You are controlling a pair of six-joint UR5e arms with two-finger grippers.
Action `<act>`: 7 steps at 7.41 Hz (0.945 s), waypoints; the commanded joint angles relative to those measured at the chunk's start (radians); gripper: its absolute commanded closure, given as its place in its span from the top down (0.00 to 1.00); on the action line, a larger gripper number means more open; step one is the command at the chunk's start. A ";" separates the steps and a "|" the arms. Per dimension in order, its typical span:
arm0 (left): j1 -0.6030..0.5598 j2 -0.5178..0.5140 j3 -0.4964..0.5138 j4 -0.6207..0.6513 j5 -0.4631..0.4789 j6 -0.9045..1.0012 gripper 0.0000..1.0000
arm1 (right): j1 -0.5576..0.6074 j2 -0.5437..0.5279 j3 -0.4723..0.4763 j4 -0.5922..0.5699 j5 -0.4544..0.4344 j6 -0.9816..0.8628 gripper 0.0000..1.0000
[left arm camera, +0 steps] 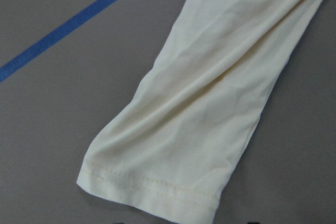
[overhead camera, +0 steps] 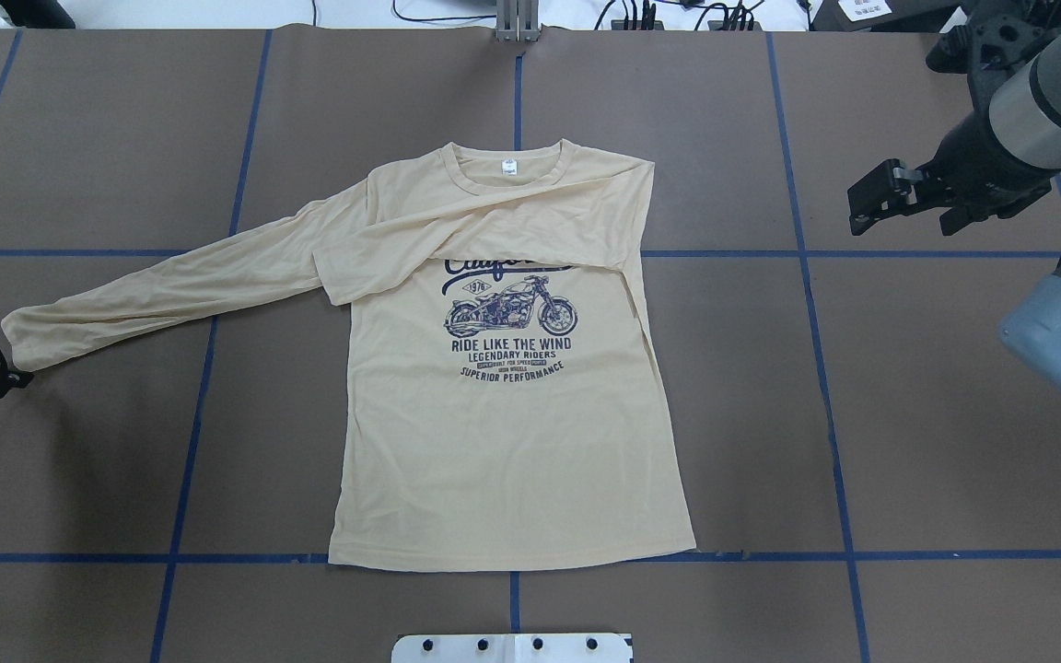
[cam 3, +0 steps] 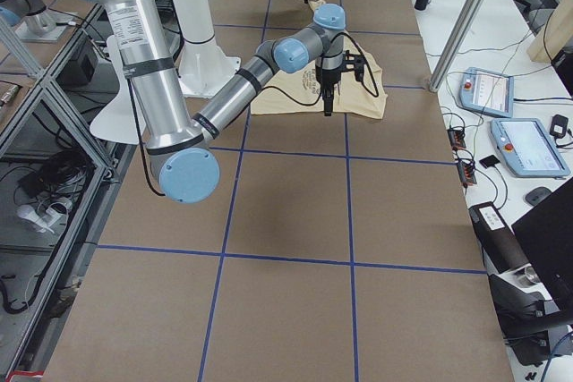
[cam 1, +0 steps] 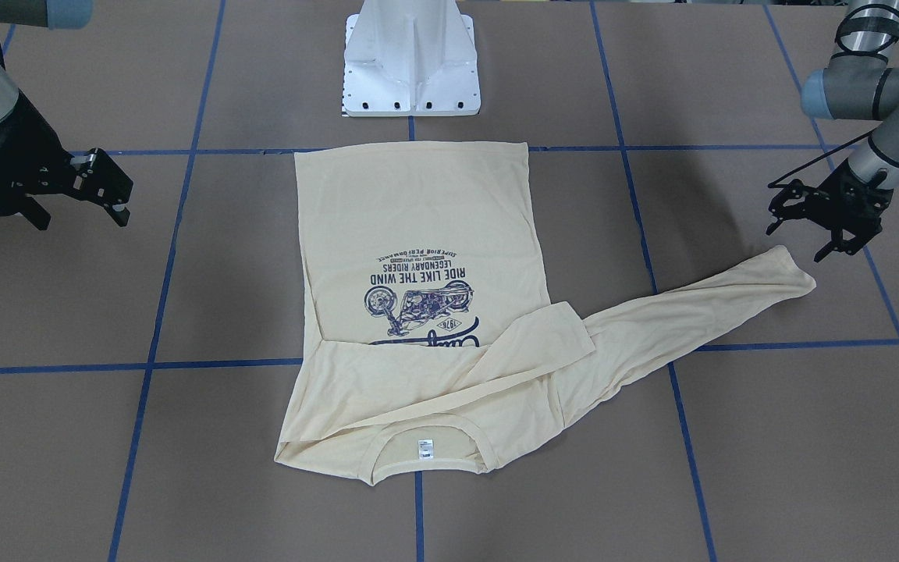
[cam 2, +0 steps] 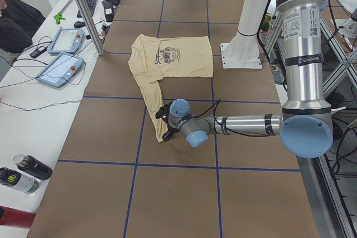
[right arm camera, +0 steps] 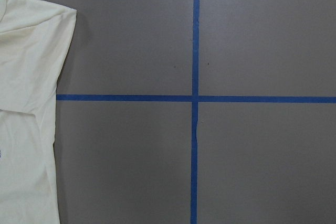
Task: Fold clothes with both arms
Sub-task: 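Grasp the sleeve cuff nearest the left gripper while the right arm withdraws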
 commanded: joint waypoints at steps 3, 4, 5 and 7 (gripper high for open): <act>0.002 -0.009 -0.003 0.000 0.033 -0.006 0.38 | -0.002 0.004 -0.004 0.002 -0.001 0.001 1.00; 0.002 -0.009 -0.006 0.000 0.033 -0.006 0.18 | -0.002 0.004 -0.004 0.002 -0.001 0.001 1.00; 0.002 -0.009 -0.009 -0.002 0.032 -0.006 0.00 | -0.002 0.007 -0.004 0.002 -0.001 0.003 1.00; 0.001 -0.009 -0.035 -0.012 0.029 -0.005 0.00 | -0.002 0.010 -0.007 0.002 -0.001 0.006 1.00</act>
